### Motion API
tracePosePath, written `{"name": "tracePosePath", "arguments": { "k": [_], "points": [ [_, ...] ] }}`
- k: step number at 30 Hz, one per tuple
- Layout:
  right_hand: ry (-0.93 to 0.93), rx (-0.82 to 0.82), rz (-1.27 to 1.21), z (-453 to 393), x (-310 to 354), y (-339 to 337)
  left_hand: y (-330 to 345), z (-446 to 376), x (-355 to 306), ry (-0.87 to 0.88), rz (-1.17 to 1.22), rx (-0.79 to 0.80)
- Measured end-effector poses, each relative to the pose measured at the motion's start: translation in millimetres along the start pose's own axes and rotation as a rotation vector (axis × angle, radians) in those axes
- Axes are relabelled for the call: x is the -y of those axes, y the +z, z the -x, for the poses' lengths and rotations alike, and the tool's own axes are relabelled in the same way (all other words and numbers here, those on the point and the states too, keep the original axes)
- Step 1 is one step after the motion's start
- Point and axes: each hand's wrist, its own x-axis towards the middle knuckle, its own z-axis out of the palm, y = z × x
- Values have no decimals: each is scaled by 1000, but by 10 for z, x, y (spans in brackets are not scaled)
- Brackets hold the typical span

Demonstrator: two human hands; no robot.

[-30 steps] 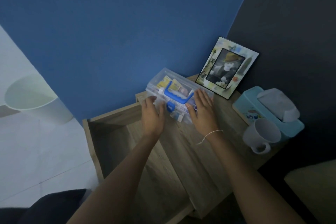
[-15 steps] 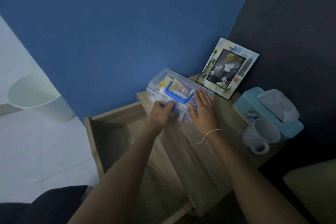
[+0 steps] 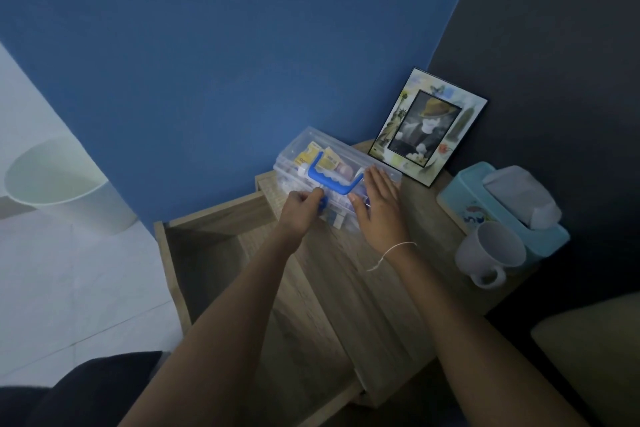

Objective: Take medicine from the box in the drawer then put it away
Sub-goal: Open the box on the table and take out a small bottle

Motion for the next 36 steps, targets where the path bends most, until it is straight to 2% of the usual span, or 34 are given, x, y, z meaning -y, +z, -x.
{"name": "tracePosePath", "arguments": {
  "k": [9,14,17,18,20,22,23,27,31,33,36],
  "points": [
    [-3,-19,-40,2,20,-11,-79,14,-56,-41,33,-4],
    [34,18,-70,-9,12,-17,-151,83,58,-7,75,7],
    [37,13,-109,-24,22,-45,-160,88,46,52,-45,-92],
    [63,-20,-144,-6,29,-40,-177,80,16,99,-84,-158],
    [241,-109,-320,69,67,-15,-244,36,-76,196,-165,-226],
    [424,-131,-601,180,123,51,-330,-25,-154,256,-222,-172],
    [452,-136,-696,232,158,89,-372,-51,-191,279,-236,-137],
    [448,-188,-791,344,198,123,-441,-59,-267,300,-265,-133],
    [476,-246,-764,361,106,-37,-473,8,-200,360,-311,-237],
    [469,-328,-785,317,111,-168,-469,25,-253,469,-304,-279],
    [442,-524,-835,161,136,-329,-384,-2,-441,601,-300,-193]
  ]
}}
